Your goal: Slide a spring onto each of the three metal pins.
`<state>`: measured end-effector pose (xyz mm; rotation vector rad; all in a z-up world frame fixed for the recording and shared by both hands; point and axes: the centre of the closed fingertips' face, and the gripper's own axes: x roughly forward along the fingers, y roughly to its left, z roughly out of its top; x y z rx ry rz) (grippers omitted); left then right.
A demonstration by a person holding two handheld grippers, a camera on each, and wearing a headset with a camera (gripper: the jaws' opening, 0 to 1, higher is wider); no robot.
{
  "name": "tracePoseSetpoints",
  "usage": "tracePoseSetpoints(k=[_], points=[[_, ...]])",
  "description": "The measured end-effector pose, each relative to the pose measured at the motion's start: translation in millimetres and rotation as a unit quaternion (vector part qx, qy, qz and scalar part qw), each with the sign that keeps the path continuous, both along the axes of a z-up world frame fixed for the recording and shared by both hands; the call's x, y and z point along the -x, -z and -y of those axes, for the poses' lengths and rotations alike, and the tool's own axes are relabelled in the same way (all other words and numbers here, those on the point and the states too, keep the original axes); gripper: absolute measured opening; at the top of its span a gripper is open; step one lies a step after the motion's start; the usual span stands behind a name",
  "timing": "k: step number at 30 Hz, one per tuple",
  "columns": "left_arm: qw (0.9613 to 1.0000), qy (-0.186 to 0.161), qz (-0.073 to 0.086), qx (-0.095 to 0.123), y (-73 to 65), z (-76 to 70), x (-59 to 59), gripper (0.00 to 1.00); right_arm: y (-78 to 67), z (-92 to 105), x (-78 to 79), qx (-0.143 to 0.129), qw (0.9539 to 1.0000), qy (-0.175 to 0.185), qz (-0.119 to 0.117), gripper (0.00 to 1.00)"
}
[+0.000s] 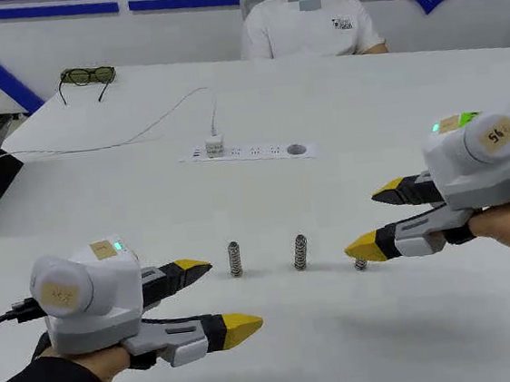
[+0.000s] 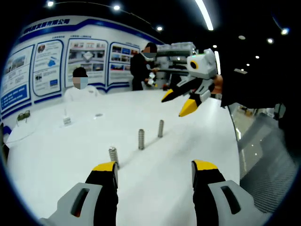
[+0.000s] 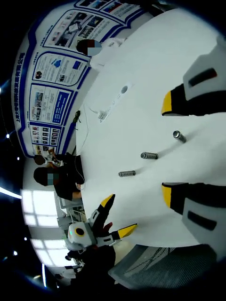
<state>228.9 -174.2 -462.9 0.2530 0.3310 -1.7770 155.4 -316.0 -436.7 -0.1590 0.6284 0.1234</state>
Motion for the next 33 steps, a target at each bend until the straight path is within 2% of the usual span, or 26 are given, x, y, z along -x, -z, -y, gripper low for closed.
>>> tracePoseSetpoints(k=[8,18,22,26,33], points=[[1.0000,-0.002,-0.001,-0.002,0.5,-1.9,0.0,0.65,7.9,1.8,21.1,-0.012,0.9997,0.019,0.014,0.59],[1.0000,-0.005,-0.004,0.000,1.0,-3.2,0.2,0.65,21.4,-1.6,39.8,-0.030,0.9984,0.034,0.033,0.61],[1.0000,-0.006,-0.005,0.000,1.8,-3.1,0.7,0.65,25.9,-4.5,44.2,-0.033,0.9981,0.039,0.034,0.61],[1.0000,-0.006,-0.007,0.002,3.2,-3.2,1.4,0.65,26.7,-6.6,46.0,-0.039,0.9970,0.047,0.048,0.61],[0.9999,-0.010,-0.011,0.005,4.6,-5.1,-1.3,0.65,32.9,-9.3,49.2,-0.047,0.9954,0.062,0.057,0.62]])
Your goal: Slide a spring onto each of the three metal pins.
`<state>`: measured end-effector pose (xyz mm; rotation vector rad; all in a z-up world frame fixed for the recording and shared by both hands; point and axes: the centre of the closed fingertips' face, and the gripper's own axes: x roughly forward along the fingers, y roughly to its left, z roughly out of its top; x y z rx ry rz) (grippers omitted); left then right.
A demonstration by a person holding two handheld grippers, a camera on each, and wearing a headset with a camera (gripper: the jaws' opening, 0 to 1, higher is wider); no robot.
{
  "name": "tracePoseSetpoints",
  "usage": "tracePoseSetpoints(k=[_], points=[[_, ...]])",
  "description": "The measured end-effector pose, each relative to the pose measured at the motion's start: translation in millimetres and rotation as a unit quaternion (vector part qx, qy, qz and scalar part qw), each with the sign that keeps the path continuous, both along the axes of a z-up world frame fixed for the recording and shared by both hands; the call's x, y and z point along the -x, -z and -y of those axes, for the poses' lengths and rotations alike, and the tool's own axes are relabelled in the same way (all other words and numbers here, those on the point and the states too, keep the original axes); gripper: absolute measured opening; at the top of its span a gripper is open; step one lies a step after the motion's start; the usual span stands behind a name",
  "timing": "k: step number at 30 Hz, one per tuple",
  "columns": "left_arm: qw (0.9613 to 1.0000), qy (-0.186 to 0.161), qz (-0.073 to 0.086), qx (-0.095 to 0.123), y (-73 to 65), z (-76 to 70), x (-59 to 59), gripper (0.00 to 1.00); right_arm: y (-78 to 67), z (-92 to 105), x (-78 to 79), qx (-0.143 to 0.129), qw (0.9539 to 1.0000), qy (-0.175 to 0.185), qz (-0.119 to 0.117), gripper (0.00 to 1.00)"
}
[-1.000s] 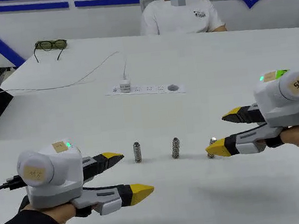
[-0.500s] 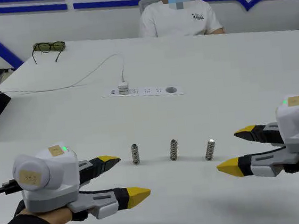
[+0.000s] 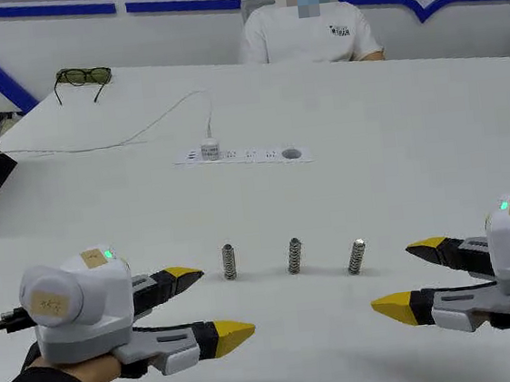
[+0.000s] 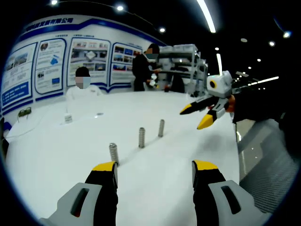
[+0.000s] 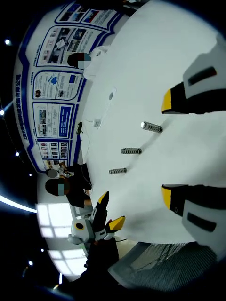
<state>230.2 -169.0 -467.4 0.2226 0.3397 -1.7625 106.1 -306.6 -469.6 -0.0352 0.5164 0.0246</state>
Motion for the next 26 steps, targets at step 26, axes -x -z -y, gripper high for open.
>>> tracePoseSetpoints(k=[26], points=[[1.0000,0.002,-0.001,-0.004,-1.0,0.9,0.6,0.65,8.3,2.0,9.9,-0.007,0.9997,0.021,0.009,0.62]])
